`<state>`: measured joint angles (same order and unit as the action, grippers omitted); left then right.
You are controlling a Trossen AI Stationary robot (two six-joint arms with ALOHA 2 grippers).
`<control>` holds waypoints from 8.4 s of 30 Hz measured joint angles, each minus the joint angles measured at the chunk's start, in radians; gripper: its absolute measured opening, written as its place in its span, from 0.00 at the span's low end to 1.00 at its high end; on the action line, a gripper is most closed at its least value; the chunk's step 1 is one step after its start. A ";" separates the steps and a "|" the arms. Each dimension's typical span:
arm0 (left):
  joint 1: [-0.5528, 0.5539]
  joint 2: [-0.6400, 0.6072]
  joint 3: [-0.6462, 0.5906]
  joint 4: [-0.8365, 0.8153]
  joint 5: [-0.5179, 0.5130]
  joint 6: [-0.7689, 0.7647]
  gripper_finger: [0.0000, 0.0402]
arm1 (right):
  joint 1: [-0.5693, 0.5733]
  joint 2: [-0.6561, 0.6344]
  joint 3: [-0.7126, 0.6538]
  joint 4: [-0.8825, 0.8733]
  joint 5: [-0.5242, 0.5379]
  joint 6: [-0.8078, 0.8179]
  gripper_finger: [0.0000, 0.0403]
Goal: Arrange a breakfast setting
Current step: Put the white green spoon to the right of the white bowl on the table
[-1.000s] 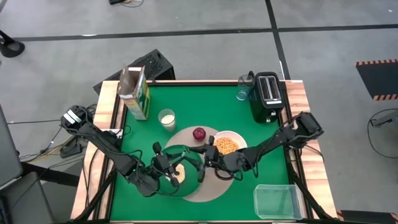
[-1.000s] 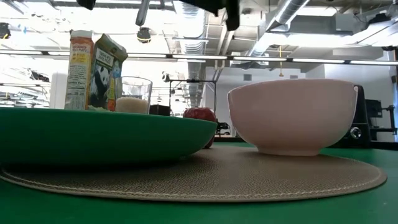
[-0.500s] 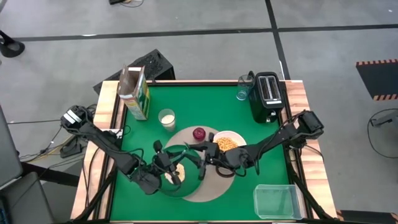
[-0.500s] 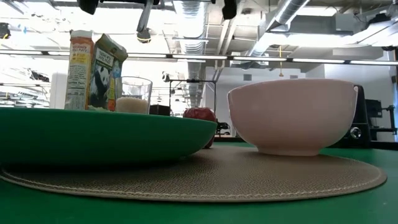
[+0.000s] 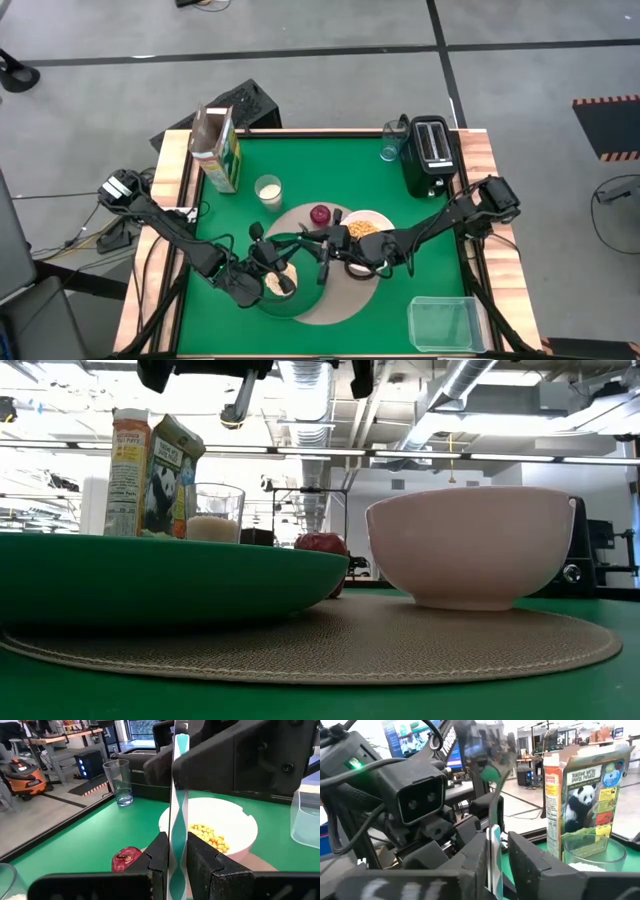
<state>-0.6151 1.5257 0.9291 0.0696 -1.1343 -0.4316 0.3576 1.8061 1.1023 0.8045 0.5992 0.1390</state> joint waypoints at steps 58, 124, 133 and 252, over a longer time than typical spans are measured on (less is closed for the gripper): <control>-0.181 -0.002 0.000 -0.073 0.132 -0.023 0.41 | 0.285 -0.804 -0.296 -1.136 0.082 0.714 0.08; -0.144 -0.002 -0.032 -0.103 0.181 -0.078 0.41 | 0.083 -0.858 -1.025 -0.596 -0.282 1.528 0.08; -0.144 -0.002 -0.032 -0.103 0.186 -0.083 0.41 | 0.045 -0.757 -1.017 -0.575 -0.313 1.574 0.12; -0.124 -0.002 -0.032 -0.109 0.239 -0.115 0.41 | 0.455 -0.237 -0.385 -1.530 -0.057 1.729 0.11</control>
<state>-0.7387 1.5240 0.8974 -0.0396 -0.8955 -0.5471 0.8129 1.5687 0.7168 -0.7259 0.5419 1.8682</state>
